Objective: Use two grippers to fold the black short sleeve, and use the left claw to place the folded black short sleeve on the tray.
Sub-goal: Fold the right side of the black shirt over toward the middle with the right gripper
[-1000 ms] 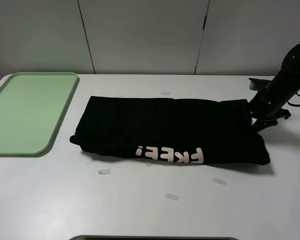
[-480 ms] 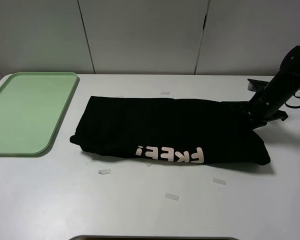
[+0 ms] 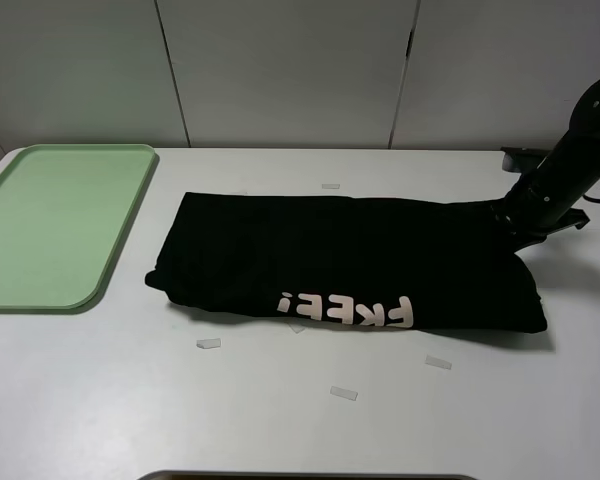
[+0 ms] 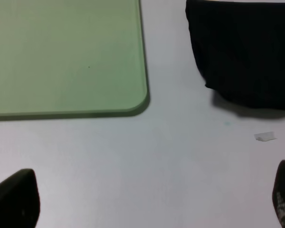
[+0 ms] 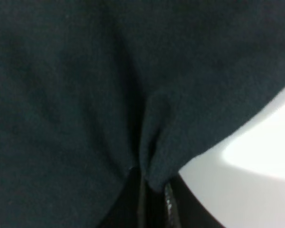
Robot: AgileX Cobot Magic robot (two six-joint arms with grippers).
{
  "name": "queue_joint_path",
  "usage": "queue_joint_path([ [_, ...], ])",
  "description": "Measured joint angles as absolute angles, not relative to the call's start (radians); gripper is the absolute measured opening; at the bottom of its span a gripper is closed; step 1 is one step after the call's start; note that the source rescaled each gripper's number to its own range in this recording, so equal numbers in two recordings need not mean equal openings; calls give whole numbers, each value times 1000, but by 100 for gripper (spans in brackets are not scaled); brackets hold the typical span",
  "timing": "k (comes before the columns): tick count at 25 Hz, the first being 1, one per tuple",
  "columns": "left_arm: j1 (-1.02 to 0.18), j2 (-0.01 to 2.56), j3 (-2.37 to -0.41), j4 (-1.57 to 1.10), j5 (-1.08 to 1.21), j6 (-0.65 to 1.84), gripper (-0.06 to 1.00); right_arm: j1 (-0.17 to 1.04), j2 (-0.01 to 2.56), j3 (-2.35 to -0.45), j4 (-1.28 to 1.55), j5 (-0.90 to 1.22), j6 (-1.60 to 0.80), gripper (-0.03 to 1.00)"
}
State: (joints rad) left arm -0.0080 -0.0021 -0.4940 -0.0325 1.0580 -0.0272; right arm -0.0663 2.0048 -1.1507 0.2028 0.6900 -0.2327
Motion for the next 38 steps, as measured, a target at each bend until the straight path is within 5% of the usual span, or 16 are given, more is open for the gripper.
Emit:
queue_joint_path([
  [38, -8, -2, -494, -32, 1059, -27, 98, -67, 1902, -1559, -312, 1083, -154, 0],
])
